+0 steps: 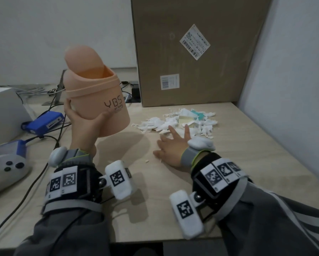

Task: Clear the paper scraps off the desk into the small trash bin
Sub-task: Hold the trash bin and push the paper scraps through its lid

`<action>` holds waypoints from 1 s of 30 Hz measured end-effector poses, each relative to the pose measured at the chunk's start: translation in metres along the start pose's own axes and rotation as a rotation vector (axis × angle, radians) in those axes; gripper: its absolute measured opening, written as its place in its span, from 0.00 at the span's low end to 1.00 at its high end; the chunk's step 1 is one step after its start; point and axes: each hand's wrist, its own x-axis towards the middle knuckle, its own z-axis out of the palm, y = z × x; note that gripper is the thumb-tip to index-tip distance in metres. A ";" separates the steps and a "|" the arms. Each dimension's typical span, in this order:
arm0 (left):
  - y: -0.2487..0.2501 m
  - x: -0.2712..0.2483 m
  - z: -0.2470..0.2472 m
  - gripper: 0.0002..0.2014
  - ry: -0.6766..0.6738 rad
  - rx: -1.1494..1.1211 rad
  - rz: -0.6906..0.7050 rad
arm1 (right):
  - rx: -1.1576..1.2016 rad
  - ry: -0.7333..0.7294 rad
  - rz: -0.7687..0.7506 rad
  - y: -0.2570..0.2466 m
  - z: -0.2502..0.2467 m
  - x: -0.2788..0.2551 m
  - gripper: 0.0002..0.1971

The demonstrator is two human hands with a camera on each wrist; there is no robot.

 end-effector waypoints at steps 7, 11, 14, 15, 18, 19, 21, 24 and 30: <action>-0.003 -0.007 0.013 0.59 -0.080 0.061 -0.029 | 0.691 0.475 -0.077 0.049 -0.004 -0.033 0.17; -0.005 -0.010 0.019 0.57 -0.118 0.083 -0.006 | 1.238 0.305 -0.173 0.045 -0.005 -0.047 0.13; -0.006 -0.011 0.023 0.56 -0.121 0.102 0.020 | 1.428 -0.067 -0.298 0.020 0.004 -0.047 0.17; -0.006 -0.011 0.024 0.56 -0.121 0.108 0.023 | 1.481 -0.152 -0.309 0.013 0.007 -0.045 0.18; -0.005 -0.013 0.026 0.57 -0.127 0.135 0.023 | 1.594 -0.285 -0.298 0.004 0.014 -0.041 0.21; -0.005 -0.014 0.027 0.57 -0.131 0.145 0.018 | 1.632 -0.291 -0.274 0.004 0.015 -0.039 0.22; -0.005 -0.016 0.029 0.58 -0.136 0.163 0.006 | 1.692 -0.229 -0.186 0.006 0.015 -0.036 0.22; -0.004 -0.019 0.032 0.57 -0.157 0.185 0.010 | 1.624 -0.063 -0.055 0.016 0.014 -0.031 0.23; 0.001 -0.027 0.035 0.69 -0.227 0.213 -0.016 | 1.566 0.145 -0.058 0.033 0.004 -0.042 0.15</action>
